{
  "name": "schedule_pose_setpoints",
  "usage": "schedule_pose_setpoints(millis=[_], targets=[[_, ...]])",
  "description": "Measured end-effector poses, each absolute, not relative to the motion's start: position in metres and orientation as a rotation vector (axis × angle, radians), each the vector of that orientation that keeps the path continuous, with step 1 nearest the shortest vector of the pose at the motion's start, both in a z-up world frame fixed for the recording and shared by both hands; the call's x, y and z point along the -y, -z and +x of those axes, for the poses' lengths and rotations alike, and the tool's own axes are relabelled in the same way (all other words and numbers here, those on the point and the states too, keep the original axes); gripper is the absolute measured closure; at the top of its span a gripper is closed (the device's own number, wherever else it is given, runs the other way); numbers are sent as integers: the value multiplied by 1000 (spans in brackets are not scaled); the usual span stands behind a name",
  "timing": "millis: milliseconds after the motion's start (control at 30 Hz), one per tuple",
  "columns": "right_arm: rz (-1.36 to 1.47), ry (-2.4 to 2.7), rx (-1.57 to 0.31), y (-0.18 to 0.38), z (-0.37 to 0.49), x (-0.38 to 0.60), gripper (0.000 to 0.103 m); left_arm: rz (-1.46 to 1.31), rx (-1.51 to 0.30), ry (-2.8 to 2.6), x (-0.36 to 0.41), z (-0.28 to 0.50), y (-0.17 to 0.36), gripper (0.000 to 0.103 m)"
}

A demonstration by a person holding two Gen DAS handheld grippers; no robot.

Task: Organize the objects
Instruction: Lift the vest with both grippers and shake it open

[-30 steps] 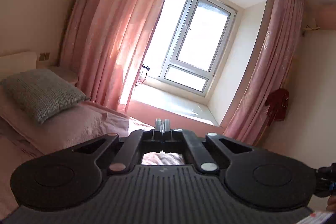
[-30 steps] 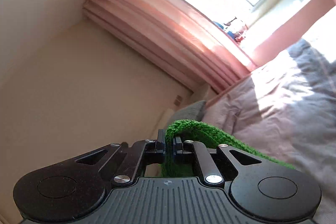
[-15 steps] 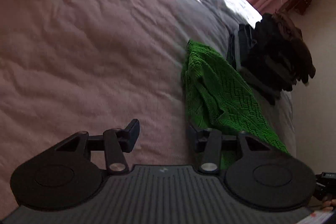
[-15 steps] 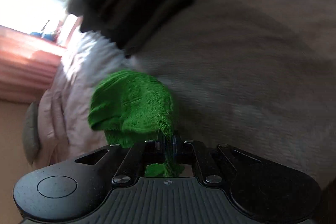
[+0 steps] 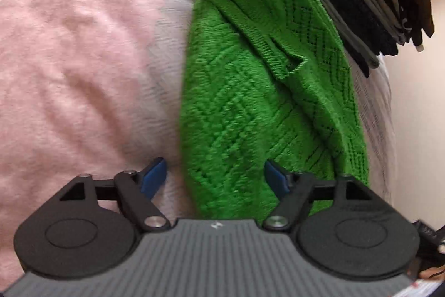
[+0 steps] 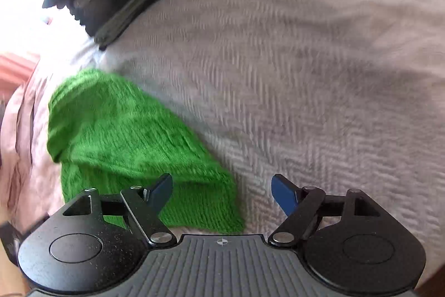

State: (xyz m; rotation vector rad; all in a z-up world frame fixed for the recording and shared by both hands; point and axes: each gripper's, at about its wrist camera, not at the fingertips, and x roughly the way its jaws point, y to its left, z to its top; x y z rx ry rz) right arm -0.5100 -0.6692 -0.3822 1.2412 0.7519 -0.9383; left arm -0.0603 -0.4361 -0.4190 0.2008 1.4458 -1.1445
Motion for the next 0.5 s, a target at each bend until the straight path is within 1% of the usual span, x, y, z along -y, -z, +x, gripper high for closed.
schedule_pose_setpoints(millis=[33, 67, 100, 133, 167, 233, 300, 400, 500], targets=[[1242, 933, -757, 392, -509, 668, 28, 209, -1448, 1171, 440, -64, 419, 67], [1245, 922, -748, 403, -507, 667, 28, 233, -1437, 1182, 442, -68, 418, 78], [1251, 904, -717, 412, -505, 666, 28, 254, -1426, 1189, 443, -71, 419, 82], [1254, 879, -679, 415, -502, 665, 45, 260, -1427, 1187, 444, -71, 418, 88], [1272, 842, -659, 419, -497, 665, 100, 258, -1435, 1170, 443, -70, 415, 91], [1323, 812, -690, 419, -485, 665, 99, 244, -1402, 1174, 438, -68, 397, 93], [1300, 720, -650, 392, -478, 661, 99, 213, -1335, 1210, 431, -66, 365, 94], [1289, 535, -511, 326, -475, 654, 100, 114, -1220, 1271, 415, -50, 292, 95], [1153, 326, -408, 237, -467, 645, 100, 35, -1058, 1301, 392, -22, 208, 95]])
